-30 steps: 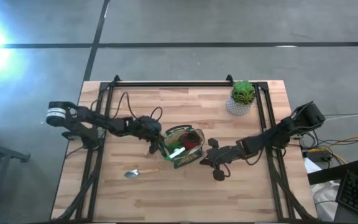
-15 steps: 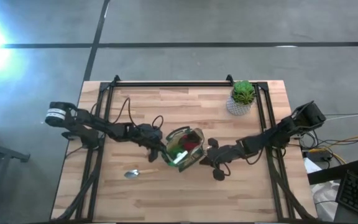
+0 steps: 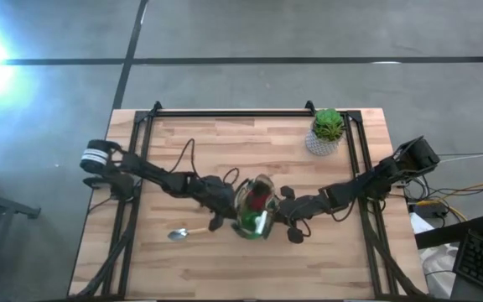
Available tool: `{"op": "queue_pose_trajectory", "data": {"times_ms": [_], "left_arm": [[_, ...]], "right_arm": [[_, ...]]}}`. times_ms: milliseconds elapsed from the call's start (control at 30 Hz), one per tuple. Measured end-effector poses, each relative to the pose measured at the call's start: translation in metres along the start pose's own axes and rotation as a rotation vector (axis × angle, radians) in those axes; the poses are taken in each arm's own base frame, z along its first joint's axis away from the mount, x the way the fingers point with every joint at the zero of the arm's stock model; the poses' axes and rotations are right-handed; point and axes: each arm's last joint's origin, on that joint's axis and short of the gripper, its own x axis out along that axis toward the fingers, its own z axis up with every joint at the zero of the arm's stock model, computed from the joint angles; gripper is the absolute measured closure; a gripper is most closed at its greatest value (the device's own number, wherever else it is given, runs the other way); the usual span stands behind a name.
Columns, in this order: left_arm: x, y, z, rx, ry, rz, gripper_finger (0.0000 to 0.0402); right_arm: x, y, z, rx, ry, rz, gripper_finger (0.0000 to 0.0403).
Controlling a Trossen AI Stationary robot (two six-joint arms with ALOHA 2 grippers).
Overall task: Pick & Place Garden tools in Gardening bag
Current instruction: Adjust the green gardening bag
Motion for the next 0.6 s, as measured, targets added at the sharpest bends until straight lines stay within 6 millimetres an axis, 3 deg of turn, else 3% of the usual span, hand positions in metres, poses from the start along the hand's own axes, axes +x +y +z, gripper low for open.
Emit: {"op": "queue_pose_trajectory", "data": {"times_ms": [133, 267, 500, 600], "left_arm": [[0.010, -0.001, 0.005, 0.011, 0.028, -0.074, 0.0401], [0.008, -0.003, 0.007, 0.020, 0.055, -0.077, 0.0401], [-0.029, -0.003, 0.005, 0.017, 0.156, 0.283, 0.0401], [-0.046, -0.009, 0.011, 0.039, 0.127, 0.343, 0.0401]], "right_arm": [[0.000, 0.000, -0.001, -0.001, 0.008, -0.001, 0.0385], [-0.001, -0.001, -0.002, -0.003, 0.029, -0.008, 0.0385], [-0.007, 0.000, 0.002, -0.007, 0.017, -0.008, 0.0385], [-0.009, 0.000, 0.003, -0.008, 0.015, -0.007, 0.0385]]}}
